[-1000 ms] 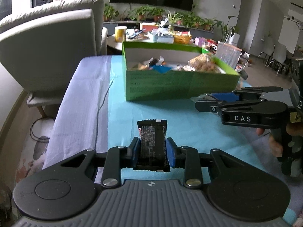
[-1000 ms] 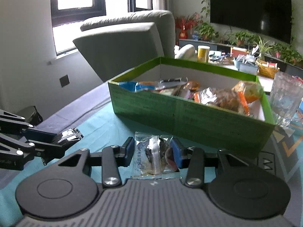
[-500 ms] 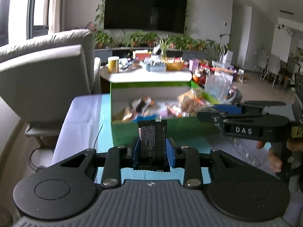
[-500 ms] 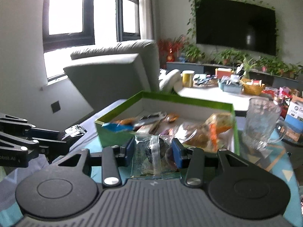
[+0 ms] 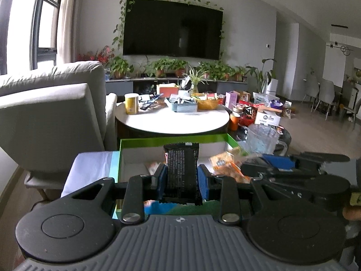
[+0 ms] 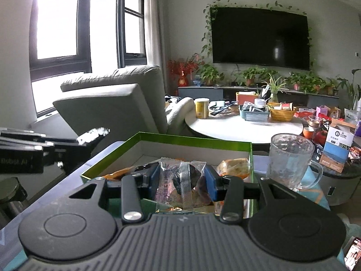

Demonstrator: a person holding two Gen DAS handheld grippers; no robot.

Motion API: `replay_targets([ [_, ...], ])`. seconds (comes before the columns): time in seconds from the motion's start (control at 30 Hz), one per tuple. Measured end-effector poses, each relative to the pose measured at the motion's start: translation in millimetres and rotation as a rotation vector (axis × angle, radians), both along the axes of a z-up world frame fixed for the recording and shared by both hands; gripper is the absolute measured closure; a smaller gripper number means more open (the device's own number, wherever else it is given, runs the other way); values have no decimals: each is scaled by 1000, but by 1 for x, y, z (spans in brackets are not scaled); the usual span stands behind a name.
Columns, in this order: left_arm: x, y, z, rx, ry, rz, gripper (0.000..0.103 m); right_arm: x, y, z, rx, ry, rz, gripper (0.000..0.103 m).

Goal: Organize snacks
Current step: 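Carry both snacks over the green box and lower them in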

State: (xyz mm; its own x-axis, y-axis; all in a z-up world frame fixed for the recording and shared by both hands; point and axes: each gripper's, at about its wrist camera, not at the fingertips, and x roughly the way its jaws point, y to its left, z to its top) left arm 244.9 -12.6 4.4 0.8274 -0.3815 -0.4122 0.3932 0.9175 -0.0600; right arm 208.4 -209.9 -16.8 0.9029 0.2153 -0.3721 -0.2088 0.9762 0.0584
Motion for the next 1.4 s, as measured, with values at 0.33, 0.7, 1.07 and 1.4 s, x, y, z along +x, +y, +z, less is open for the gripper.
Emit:
replay_targets([
  [0.33,34,-14,-14,32,29,1,75,18,-8,-5,-2,24,-24,54],
  [0.7,58,-19,-32,19,78,23,75,33,-12,-11,3,51,-43,54],
  [1.07,60,-20,-38,21,95,22,75,40,-10,-14,8,71,-42,54],
  [1.4,61,-20,-40,24,105,21,75,43,-11,-16,16,84,-47,54],
])
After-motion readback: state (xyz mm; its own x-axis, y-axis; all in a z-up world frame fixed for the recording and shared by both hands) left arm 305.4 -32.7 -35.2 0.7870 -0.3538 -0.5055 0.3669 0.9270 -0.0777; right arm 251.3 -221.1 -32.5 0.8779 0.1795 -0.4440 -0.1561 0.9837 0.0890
